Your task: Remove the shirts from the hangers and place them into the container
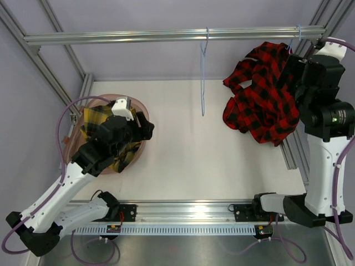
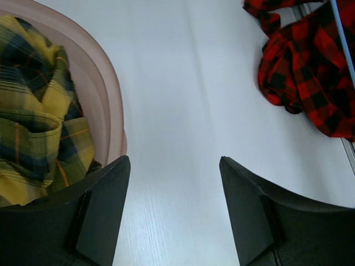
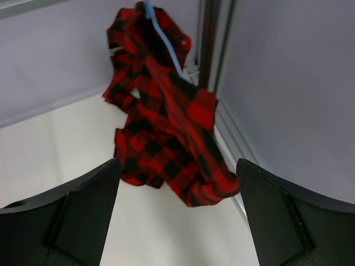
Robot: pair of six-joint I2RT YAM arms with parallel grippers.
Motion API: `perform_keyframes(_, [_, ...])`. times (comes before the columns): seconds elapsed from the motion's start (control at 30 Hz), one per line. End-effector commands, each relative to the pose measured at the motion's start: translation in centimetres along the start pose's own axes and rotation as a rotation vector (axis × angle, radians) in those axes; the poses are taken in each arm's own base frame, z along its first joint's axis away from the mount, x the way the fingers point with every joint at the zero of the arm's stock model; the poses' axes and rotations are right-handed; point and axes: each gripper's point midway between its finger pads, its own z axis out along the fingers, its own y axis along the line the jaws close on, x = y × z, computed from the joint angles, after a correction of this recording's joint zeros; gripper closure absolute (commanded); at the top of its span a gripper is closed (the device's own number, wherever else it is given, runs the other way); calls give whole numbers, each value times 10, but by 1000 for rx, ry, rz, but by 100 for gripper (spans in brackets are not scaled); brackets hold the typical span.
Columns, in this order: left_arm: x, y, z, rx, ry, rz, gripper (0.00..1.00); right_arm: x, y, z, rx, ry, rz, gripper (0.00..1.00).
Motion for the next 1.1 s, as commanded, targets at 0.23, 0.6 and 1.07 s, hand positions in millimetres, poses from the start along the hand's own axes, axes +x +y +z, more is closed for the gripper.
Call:
perform_keyframes(0.23, [-4, -27, -6, 152, -64, 21, 28, 15, -29, 83, 47, 101, 49, 6])
perform_keyframes(0.6, [-2, -31, -4, 192, -83, 33, 26, 57, -7, 126, -74, 161, 48, 15])
perform_keyframes(1.07, [0, -23, -10, 175, -97, 35, 24, 53, 1, 122, -130, 127, 36, 100])
